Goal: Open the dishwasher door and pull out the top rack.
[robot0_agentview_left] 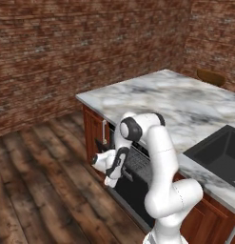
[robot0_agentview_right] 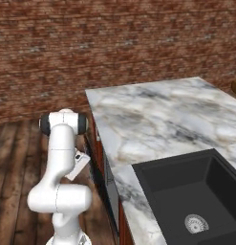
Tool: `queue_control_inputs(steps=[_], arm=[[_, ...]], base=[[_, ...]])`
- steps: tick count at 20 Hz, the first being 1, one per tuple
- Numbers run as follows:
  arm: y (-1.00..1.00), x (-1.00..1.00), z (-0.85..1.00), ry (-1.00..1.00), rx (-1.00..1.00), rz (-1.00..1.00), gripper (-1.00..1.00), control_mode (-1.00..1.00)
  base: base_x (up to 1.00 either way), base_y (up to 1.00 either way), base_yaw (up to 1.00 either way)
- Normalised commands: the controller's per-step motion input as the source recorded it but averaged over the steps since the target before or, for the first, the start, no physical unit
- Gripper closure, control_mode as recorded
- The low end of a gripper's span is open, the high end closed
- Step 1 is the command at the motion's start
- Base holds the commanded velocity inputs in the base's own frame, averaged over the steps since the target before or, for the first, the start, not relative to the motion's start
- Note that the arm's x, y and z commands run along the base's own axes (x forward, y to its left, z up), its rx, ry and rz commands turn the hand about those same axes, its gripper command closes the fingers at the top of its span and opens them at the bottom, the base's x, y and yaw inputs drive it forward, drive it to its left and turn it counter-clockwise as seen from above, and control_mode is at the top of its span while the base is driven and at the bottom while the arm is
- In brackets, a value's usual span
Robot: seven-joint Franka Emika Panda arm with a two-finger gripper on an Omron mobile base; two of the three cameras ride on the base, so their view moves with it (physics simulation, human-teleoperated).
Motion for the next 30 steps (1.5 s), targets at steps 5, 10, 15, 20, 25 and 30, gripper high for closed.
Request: queue_control_inputs(steps=[5,10,15,20,25,30], arm=[[0.88,-1.0,-0.63,0.38,0.29,0.19,1.0,-1.0],[0.96,-1.0,-0.8,0.37,0.25,0.18,1.0,-1.0],[0.72,-0.56,-0.42,0.32,0.19,0.09,1.0,-1.0],[0.23,-0.1,0.06,0.14,0.07,0.01,1.0,-1.0],[0.04,-0.49,0.93,0.0,0.01,0.0,-1.0,-1.0],[0.0,-0.54,1.0,-0.09,0.0,0.01,-1.0,-1.0]], base=[[0.0,0.0,0.0],[0.0,0.0,0.0],[0.0,0.0,0.0],[0.0,0.0,0.0],[0.0,0.0,0.0],[0.0,0.0,0.0]])
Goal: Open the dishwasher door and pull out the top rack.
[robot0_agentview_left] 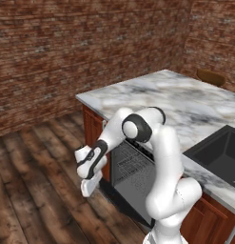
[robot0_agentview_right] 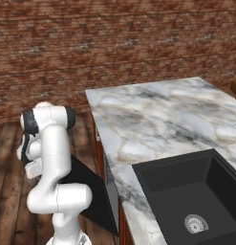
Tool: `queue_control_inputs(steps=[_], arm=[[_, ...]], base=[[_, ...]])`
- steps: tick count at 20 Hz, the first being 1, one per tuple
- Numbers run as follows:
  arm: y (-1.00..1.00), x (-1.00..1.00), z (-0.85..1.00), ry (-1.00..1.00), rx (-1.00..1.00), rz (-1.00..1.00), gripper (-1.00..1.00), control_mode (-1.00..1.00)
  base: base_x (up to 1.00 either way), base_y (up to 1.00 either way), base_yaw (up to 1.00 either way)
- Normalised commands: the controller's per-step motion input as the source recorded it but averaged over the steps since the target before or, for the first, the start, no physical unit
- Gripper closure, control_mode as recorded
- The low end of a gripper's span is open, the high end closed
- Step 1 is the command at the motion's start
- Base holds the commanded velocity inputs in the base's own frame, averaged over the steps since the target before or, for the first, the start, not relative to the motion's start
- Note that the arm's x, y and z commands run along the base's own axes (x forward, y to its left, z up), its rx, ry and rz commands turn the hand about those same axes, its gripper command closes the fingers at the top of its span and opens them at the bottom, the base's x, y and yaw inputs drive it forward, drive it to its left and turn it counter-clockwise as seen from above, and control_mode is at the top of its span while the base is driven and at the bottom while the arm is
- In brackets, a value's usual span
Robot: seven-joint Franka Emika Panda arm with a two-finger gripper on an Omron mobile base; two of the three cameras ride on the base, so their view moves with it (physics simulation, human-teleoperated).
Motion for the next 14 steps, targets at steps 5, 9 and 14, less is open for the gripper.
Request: queue_control_inputs(steps=[5,9,14], arm=[[-0.47,-0.45,0.85,-0.21,0.0,0.06,-1.0,-1.0],[-0.99,-0.34,0.62,-0.09,0.0,0.13,-1.0,-1.0],[-1.0,-0.21,0.6,0.0,-0.02,0.22,-1.0,-1.0]], base=[[0.0,0.0,0.0],[0.0,0.0,0.0],[0.0,0.0,0.0]])
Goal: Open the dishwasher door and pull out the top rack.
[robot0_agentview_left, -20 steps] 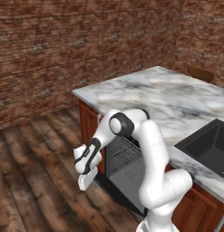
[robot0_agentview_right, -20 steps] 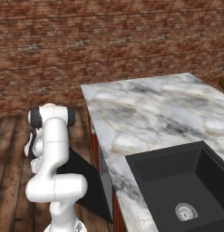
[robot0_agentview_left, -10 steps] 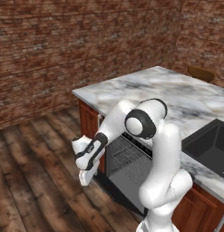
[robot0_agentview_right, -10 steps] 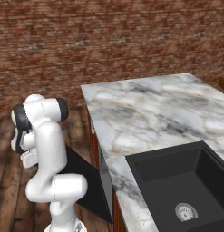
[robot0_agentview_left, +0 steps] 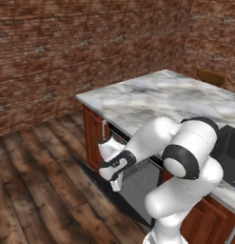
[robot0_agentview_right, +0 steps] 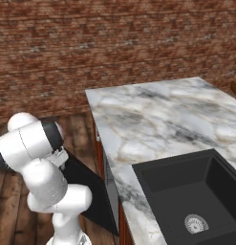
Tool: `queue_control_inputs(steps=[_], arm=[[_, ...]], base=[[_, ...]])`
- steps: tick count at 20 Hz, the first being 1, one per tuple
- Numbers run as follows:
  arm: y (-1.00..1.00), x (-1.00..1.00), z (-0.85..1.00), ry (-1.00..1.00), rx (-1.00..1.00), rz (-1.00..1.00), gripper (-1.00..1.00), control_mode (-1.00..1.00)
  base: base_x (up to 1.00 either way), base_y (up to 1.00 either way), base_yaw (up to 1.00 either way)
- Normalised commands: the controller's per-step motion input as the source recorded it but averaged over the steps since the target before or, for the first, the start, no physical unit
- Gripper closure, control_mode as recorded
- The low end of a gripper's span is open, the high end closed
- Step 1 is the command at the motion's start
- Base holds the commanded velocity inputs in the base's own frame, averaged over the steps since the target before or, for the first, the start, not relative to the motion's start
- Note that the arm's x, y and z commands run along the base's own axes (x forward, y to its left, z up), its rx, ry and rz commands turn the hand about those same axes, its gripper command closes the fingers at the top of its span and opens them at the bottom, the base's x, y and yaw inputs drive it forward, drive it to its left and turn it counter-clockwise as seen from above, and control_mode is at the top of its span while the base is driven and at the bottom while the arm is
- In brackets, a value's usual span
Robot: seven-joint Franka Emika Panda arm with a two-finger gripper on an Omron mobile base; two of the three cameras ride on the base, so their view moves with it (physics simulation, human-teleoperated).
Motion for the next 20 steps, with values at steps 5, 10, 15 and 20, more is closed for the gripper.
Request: queue_control_inputs(steps=[5,10,15,20], arm=[[-0.72,-0.02,0.22,0.01,-0.12,0.29,-1.0,-1.0],[-0.17,0.09,-0.11,0.09,-0.25,0.23,-1.0,-1.0],[-0.24,0.33,-0.07,0.09,-0.23,0.12,-1.0,-1.0],[-0.13,0.65,-0.02,0.09,-0.17,0.0,-1.0,-1.0]], base=[[0.0,0.0,0.0],[0.0,0.0,0.0],[0.0,0.0,0.0],[0.0,0.0,0.0]])
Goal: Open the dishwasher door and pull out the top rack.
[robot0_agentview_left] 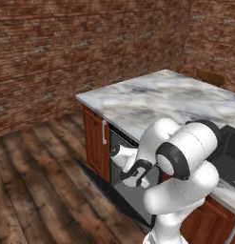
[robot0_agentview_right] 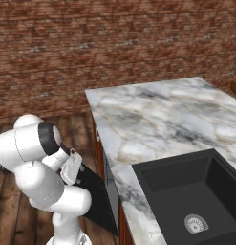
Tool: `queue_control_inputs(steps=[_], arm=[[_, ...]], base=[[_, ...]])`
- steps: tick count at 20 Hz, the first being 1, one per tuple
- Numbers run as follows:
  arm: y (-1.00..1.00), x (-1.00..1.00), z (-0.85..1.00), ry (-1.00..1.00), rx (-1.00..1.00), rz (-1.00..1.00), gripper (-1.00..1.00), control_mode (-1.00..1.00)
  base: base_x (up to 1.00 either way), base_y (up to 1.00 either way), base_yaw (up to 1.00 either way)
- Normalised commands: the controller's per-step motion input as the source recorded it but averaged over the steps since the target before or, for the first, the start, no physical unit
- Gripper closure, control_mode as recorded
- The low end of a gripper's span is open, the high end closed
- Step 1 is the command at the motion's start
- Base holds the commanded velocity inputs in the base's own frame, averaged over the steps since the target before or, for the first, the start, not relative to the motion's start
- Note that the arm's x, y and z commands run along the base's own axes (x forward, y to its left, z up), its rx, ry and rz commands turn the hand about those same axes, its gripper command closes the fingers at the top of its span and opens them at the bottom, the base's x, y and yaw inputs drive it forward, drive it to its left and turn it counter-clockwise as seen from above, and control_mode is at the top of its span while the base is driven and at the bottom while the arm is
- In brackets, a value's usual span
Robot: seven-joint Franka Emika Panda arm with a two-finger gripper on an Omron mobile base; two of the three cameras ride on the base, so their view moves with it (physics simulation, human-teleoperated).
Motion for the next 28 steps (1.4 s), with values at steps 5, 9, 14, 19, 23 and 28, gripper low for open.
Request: queue_control_inputs(steps=[5,9,14,19,23,28], arm=[[-0.21,0.45,-0.19,0.03,-0.14,0.0,-1.0,-1.0],[-0.01,0.45,-0.42,-0.02,-0.15,0.0,-1.0,-1.0],[0.0,0.63,-0.53,-0.05,-0.21,0.0,-1.0,-1.0],[-0.01,0.55,-0.08,0.0,-0.06,0.0,-1.0,-1.0],[-0.02,0.54,0.0,0.04,0.0,0.0,-1.0,-1.0],[-0.1,0.68,-0.01,0.08,0.0,-0.01,-1.0,-1.0]], base=[[0.0,0.0,0.0],[0.0,0.0,0.0],[0.0,0.0,0.0],[0.0,0.0,0.0],[0.0,0.0,0.0],[0.0,0.0,0.0]])
